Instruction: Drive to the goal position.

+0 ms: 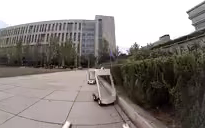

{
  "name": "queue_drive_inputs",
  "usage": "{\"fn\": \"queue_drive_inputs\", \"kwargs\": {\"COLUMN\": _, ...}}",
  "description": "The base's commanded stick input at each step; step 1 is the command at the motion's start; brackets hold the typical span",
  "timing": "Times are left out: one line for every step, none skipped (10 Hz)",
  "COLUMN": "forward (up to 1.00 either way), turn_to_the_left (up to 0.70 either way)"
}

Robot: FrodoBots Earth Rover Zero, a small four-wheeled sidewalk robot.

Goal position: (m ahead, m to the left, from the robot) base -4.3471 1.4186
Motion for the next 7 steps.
{"fn": "queue_drive_inputs", "kwargs": {"forward": 0.06, "turn_to_the_left": 0.0}}
{"fn": "queue_drive_inputs", "kwargs": {"forward": 0.06, "turn_to_the_left": 0.0}}
{"fn": "queue_drive_inputs", "kwargs": {"forward": 0.06, "turn_to_the_left": 0.0}}
{"fn": "queue_drive_inputs", "kwargs": {"forward": 0.06, "turn_to_the_left": 0.0}}
{"fn": "queue_drive_inputs", "kwargs": {"forward": 0.06, "turn_to_the_left": 0.0}}
{"fn": "queue_drive_inputs", "kwargs": {"forward": 0.06, "turn_to_the_left": 0.0}}
{"fn": "queue_drive_inputs", "kwargs": {"forward": 0.06, "turn_to_the_left": 0.0}}
